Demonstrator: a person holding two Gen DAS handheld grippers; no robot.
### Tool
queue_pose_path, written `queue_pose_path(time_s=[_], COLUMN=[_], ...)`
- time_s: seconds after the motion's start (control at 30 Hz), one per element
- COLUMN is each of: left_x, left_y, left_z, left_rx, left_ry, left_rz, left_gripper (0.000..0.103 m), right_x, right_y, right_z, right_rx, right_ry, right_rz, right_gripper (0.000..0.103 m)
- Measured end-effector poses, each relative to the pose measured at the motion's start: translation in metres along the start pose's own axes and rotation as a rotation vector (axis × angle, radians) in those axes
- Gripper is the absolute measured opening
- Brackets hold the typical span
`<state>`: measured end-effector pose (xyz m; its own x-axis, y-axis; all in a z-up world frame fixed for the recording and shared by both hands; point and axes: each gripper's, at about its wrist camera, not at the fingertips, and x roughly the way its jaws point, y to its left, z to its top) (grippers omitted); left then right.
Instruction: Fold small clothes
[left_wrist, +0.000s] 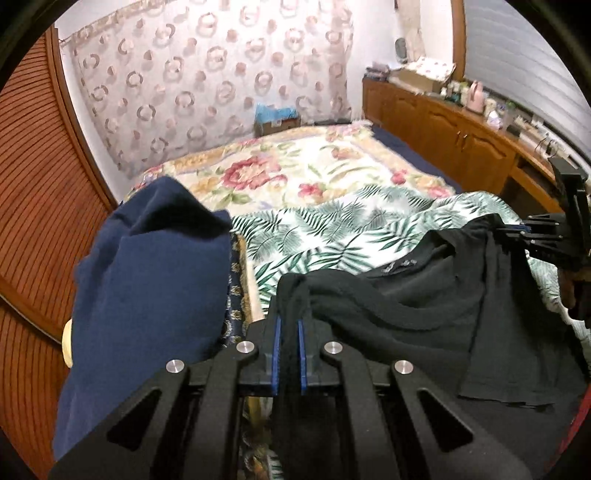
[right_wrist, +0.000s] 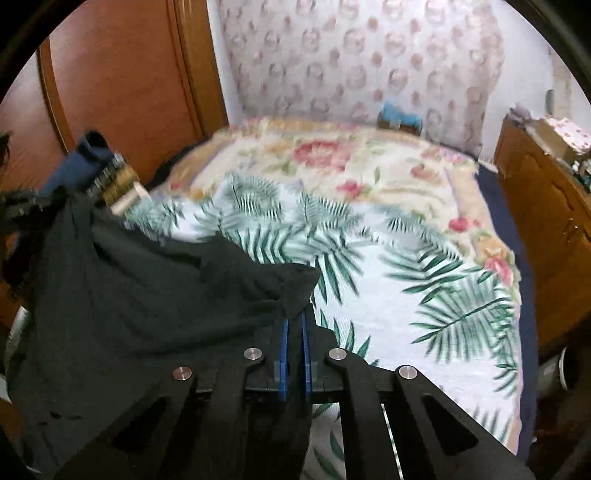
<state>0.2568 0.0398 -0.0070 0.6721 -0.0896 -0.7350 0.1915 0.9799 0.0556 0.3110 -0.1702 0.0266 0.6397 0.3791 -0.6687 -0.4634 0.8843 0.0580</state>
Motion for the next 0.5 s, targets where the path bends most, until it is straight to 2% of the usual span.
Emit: queue_pose_path(time_s=[0.2,0.37,0.5], left_x=[-0.064,-0.12,-0.161], left_y=[-0.017,-0.035,-0.047], left_z=[-0.025,-0.075,-0.128], left_rx=[0.014,0.021,0.002], left_ry=[-0.087,-0.132,-0.147], left_rz=[-0.049,-0.076,-0.113], left_gripper=[0.008,0.008,0.008], right_x=[-0.07,-0.138,-0.184], right_y=[0.016,0.034,0.048], right_z=[-0.024,-0.077,-0.131], right_rx=[-0.003,-0.009,-0.005], right_ry=[-0.08,-0.128,-0.131], right_rz=[0.025,0.057,0.095], right_gripper=[0.006,0.006,0.006])
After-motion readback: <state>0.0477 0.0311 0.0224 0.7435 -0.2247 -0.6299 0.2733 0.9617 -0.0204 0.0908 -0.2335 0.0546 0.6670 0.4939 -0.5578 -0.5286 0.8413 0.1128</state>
